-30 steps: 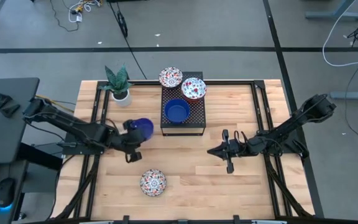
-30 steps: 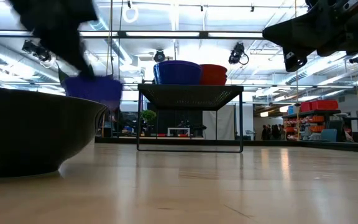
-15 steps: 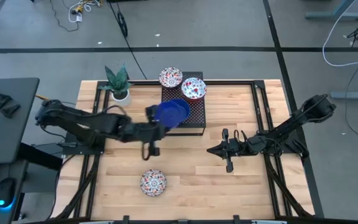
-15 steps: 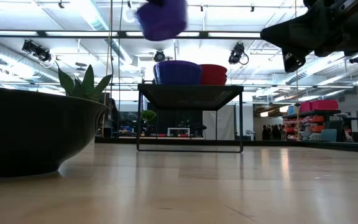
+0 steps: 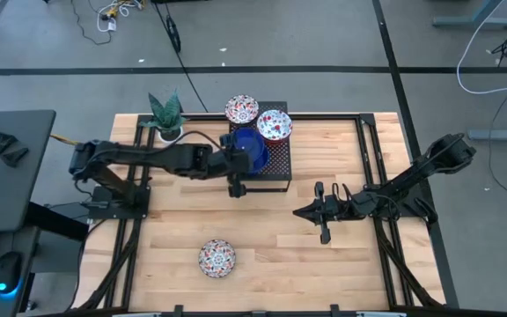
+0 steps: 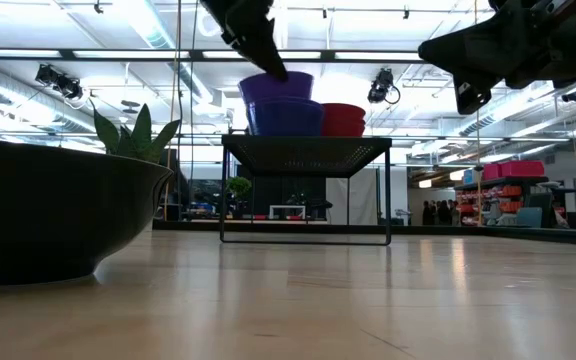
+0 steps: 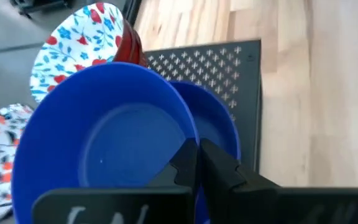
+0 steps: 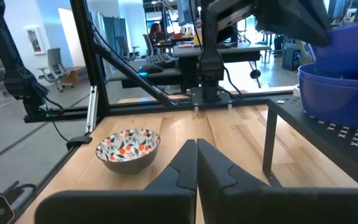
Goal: Pick & Place Mini bowls
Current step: Stack the blue bowl on top of the blue bowls on the shelf
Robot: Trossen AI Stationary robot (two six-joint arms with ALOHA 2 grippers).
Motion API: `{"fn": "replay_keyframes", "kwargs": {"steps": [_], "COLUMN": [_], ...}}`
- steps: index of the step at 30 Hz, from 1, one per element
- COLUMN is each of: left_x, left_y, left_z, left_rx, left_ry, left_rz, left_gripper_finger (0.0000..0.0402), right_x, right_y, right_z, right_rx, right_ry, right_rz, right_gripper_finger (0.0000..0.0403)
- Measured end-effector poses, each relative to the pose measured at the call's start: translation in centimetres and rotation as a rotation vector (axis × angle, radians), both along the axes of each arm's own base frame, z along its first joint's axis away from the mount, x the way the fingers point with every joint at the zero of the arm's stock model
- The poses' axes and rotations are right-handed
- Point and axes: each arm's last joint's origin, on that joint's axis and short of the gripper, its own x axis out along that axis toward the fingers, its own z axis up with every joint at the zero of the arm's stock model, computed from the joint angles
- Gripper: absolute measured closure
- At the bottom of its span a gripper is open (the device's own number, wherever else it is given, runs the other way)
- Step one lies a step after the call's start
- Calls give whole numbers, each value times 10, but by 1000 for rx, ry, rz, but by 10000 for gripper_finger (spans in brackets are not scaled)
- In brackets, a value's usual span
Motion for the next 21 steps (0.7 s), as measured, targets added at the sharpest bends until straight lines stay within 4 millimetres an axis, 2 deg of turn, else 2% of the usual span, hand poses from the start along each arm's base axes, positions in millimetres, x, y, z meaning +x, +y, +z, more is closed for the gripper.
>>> {"fn": "replay_keyframes", "kwargs": {"steps": [6, 21], "left_x": [1, 1], "left_y": [4, 4], "left_z": [-2, -2], "left_rx": [-77, -97], "left_ry": [-17, -19], "left_rz": [10, 0], "left_gripper_finger": [382, 372], "right_x": [0, 0], "right_y": [0, 0], "right_z": [0, 0], "right_rx": [-1, -2], "right_ry": [2, 3], "right_rz": [0, 0], "right_gripper_finger": [398, 398]}}
